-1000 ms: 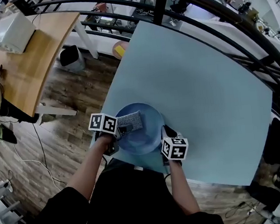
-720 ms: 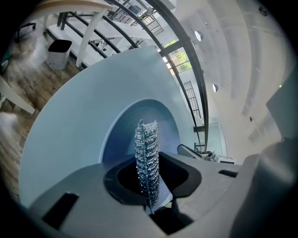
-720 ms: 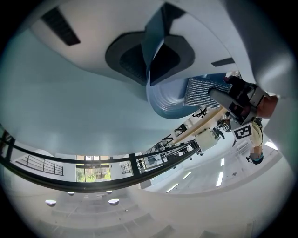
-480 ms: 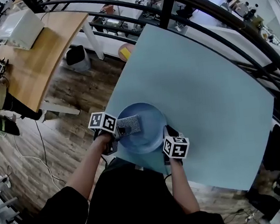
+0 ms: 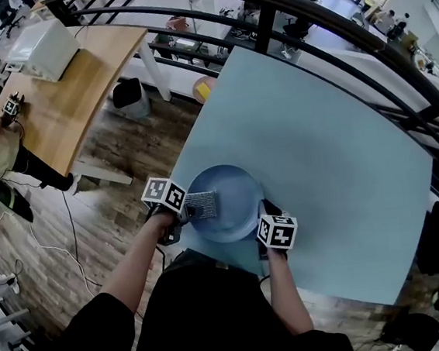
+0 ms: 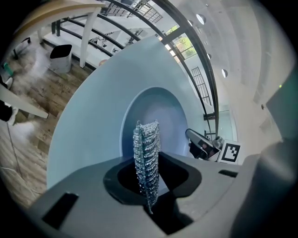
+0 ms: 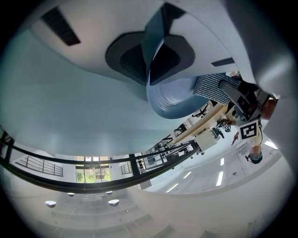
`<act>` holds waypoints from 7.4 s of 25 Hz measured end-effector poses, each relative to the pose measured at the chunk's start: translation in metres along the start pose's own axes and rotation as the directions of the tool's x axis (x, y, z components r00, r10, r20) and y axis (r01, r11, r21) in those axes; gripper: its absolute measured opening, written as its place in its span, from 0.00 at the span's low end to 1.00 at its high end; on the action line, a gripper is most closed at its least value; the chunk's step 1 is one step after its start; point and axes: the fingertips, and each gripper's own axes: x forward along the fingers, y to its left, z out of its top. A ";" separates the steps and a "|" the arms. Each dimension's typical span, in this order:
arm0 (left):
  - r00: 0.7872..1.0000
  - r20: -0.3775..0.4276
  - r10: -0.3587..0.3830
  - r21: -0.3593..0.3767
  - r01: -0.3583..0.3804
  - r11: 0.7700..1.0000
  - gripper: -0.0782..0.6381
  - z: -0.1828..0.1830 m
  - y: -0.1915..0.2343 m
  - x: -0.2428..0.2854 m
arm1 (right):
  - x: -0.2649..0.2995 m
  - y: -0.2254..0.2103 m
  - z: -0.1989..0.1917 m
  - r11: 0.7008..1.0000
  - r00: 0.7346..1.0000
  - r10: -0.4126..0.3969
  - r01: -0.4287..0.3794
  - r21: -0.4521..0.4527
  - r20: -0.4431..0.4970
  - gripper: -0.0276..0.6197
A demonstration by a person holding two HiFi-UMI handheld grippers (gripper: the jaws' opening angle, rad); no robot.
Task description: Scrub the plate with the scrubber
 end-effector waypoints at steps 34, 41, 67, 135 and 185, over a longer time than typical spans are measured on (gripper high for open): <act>0.989 -0.149 -0.022 0.181 0.049 0.982 0.25 -0.015 -0.060 0.057 | 0.000 0.002 -0.002 1.000 1.000 -0.002 0.002 0.008 -0.005 0.08; 0.988 -0.152 -0.032 0.202 0.063 0.977 0.25 -0.002 -0.070 0.066 | 0.000 0.001 -0.001 1.000 1.000 -0.002 0.002 0.007 -0.009 0.08; 0.998 -0.051 -0.038 0.156 0.045 0.987 0.25 0.051 -0.052 0.048 | 0.004 -0.003 0.003 1.000 1.000 -0.031 0.031 -0.005 0.005 0.07; 0.987 -0.157 -0.016 0.267 0.058 0.962 0.25 -0.006 -0.068 0.063 | 0.002 -0.002 0.005 0.997 0.997 -0.072 0.072 -0.001 0.015 0.07; 0.871 0.482 -0.095 0.070 0.070 0.995 0.25 -0.009 -0.086 -0.025 | -0.094 0.020 0.036 0.977 0.965 0.167 -0.134 -0.168 0.201 0.05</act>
